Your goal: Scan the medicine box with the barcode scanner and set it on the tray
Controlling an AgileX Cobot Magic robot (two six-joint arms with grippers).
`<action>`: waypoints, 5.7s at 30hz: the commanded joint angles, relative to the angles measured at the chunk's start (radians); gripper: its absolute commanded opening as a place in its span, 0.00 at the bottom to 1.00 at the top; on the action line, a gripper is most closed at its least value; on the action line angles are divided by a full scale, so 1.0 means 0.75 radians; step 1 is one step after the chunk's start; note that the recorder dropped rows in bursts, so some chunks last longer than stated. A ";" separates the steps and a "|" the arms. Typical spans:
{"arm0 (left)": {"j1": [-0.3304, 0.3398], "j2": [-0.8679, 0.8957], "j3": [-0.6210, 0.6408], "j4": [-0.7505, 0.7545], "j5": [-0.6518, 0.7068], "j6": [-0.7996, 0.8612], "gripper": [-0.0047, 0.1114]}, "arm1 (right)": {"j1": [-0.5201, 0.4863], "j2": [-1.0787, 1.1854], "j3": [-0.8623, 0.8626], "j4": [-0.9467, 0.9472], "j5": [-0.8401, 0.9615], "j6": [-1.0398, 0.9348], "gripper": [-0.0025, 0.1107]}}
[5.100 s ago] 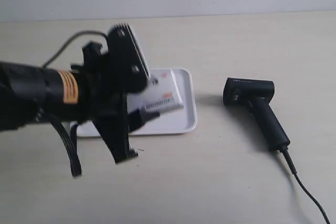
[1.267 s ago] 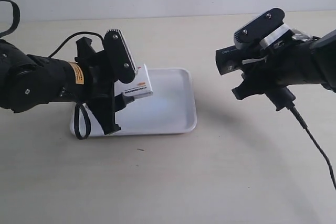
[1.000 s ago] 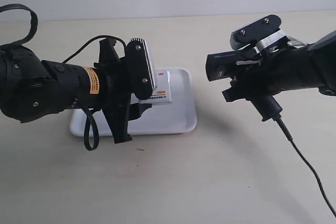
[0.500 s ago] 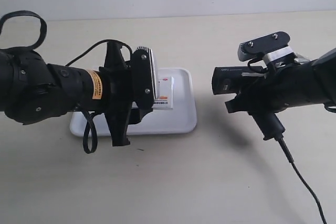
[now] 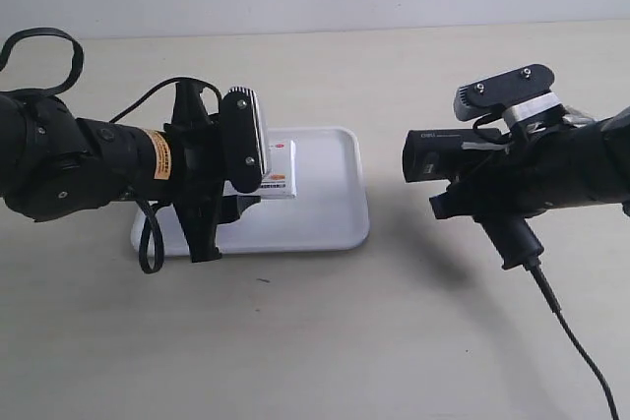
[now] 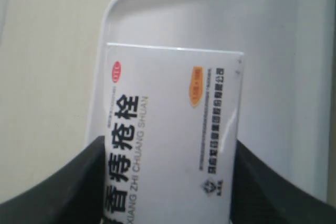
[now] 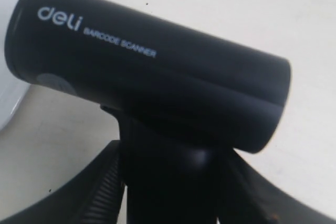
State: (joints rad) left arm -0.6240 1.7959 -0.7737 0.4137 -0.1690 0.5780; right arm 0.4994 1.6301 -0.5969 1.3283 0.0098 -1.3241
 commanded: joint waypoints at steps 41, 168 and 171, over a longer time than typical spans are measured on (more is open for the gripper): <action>0.061 0.201 -0.041 -0.008 -0.162 -0.207 0.71 | 0.000 0.285 -0.117 0.003 -0.081 0.165 0.64; 0.925 -2.395 1.032 -0.422 0.474 -0.880 0.09 | -0.413 -2.147 0.796 -1.327 0.163 1.482 0.02; 0.925 -2.395 1.032 -0.422 0.474 -0.880 0.09 | -0.413 -2.173 0.796 -1.327 0.206 1.449 0.02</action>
State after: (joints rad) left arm 0.0662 0.0063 -0.0024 0.1063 0.1888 -0.0857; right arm 0.1971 0.0184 -0.0039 0.3440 0.1284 -0.2112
